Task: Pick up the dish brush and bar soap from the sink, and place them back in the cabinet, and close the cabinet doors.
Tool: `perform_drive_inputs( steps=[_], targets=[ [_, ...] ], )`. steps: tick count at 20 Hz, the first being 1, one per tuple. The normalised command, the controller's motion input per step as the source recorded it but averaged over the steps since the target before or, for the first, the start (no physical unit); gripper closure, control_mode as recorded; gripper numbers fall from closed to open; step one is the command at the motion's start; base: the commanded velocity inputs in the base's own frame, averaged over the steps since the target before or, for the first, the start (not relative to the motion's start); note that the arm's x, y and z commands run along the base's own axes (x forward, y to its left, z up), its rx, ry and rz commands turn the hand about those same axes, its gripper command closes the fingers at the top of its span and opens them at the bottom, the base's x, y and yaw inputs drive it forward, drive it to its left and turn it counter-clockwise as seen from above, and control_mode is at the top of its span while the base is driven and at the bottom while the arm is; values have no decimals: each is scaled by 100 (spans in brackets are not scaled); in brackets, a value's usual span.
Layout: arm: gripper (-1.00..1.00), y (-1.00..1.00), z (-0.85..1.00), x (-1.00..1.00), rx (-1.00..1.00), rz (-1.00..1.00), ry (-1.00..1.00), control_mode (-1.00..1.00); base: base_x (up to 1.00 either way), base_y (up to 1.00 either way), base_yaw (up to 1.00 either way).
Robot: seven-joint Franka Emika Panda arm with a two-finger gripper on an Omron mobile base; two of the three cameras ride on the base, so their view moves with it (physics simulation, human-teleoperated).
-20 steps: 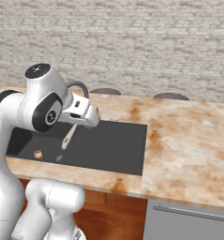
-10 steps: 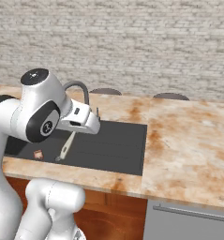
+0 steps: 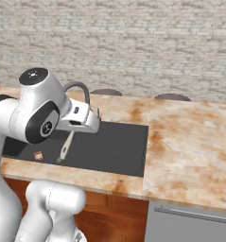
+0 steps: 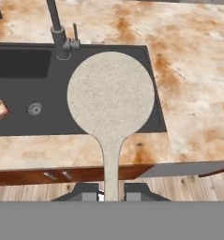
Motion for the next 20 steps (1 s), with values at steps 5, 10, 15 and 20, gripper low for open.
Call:
perform_drive_inputs(
  steps=[5, 10, 15, 20],
  targets=[
    [100, 13, 13, -2, 0, 3, 0, -100, 0, 0, 0],
    [100, -1, 25, -39, 0, -4, 0, -100, 0, 0, 0],
    [100, -20, 26, -44, 1, -24, 0, -100, 0, 0, 0],
    [100, -30, 2, -29, 4, -49, 0, -100, 0, 0, 0]
  ],
)
